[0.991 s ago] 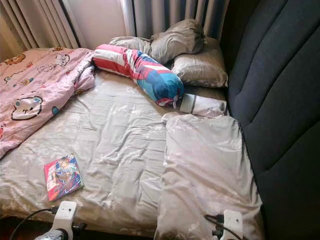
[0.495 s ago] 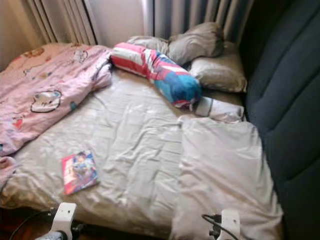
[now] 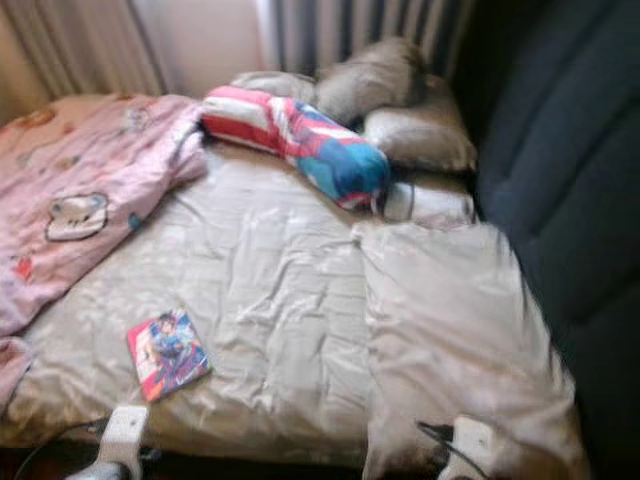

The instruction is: Clean up the room

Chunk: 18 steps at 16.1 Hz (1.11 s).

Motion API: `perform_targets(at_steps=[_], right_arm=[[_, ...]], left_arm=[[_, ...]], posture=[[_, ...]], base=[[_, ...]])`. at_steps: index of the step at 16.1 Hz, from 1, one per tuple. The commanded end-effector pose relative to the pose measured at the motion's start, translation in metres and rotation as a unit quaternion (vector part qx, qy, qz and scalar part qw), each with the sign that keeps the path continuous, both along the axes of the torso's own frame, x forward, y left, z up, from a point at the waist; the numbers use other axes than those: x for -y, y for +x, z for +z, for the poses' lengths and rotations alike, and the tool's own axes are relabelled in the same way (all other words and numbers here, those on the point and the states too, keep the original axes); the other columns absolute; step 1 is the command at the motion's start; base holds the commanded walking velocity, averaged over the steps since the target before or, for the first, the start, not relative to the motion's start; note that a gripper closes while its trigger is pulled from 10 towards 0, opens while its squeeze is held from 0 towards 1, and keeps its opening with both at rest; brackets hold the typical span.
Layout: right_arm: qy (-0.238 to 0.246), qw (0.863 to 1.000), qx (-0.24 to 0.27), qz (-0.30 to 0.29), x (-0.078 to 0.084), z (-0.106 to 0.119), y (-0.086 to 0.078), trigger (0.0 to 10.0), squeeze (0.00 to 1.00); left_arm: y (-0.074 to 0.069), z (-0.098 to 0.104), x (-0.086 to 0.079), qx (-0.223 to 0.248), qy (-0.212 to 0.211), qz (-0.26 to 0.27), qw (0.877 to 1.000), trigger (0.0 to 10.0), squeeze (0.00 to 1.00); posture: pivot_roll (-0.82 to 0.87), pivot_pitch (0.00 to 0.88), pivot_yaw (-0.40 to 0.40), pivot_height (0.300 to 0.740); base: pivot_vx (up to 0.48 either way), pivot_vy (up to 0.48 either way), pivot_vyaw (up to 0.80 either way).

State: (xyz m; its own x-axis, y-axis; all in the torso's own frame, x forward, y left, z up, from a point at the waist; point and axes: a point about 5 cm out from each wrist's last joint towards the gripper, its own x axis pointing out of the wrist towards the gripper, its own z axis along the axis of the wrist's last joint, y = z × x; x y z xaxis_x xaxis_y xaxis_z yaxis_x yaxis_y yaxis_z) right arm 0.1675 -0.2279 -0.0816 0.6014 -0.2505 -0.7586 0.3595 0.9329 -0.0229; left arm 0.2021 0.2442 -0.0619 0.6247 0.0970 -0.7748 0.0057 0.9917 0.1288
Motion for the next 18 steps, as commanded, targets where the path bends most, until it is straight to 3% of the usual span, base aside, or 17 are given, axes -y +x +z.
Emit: perform_targets(at_steps=[1, 18], right_arm=[[0.006, 1.0, 0.001, -0.006, -0.0031, -0.0008, -0.0003, 10.0, 0.0], [0.01, 1.0, 0.001, -0.014, -0.005, -0.0017, -0.0015, 10.0, 0.0]], left_arm=[[-0.0074, -0.0027, -0.0052, -0.012, 0.003, 0.008, 1.0, 10.0, 0.0], [-0.0073, -0.0022, -0.0066, -0.011, 0.004, 0.006, 1.0, 10.0, 0.0]], posture=[[-0.07, 0.101, -0.001, 0.74], [-0.06, 0.108, 0.006, 0.74]], base=[[0.0, 0.345, 0.0], [0.0, 0.343, 0.0]])
